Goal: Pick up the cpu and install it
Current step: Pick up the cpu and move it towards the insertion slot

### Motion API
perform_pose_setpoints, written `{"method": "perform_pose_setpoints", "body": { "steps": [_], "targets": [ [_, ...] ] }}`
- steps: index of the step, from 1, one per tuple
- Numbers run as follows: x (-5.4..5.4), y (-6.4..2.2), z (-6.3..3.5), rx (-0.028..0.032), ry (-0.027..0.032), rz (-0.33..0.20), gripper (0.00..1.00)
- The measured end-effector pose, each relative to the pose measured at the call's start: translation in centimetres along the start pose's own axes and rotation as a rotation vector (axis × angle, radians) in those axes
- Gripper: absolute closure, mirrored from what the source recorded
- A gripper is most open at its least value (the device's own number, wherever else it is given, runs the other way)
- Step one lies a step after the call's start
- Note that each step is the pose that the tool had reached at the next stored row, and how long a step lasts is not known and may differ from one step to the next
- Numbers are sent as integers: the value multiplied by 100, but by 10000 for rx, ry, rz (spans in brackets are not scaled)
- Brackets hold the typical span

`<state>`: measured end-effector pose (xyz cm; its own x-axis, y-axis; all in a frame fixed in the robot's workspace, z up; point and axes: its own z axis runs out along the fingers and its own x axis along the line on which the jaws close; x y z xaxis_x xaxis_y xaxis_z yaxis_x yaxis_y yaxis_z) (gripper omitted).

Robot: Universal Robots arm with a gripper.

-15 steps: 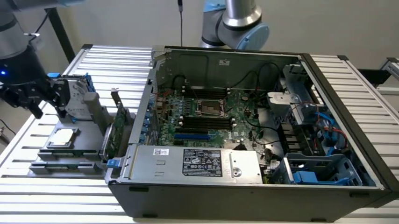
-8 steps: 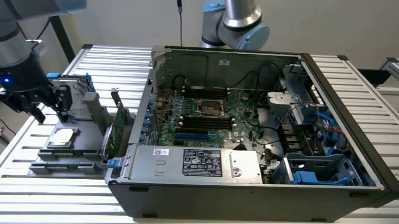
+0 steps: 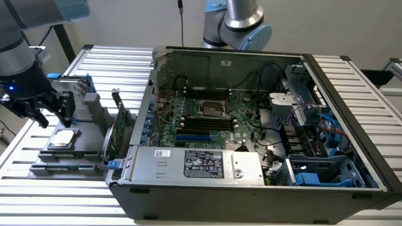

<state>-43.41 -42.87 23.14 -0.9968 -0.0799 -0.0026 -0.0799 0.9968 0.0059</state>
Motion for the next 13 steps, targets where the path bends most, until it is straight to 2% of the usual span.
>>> {"method": "perform_pose_setpoints", "body": {
  "steps": [5, 13],
  "targets": [
    [2, -22, 69, -37, -2, 64, 40],
    [1, -29, 76, -45, 2, 69, 40]
  ]
}}
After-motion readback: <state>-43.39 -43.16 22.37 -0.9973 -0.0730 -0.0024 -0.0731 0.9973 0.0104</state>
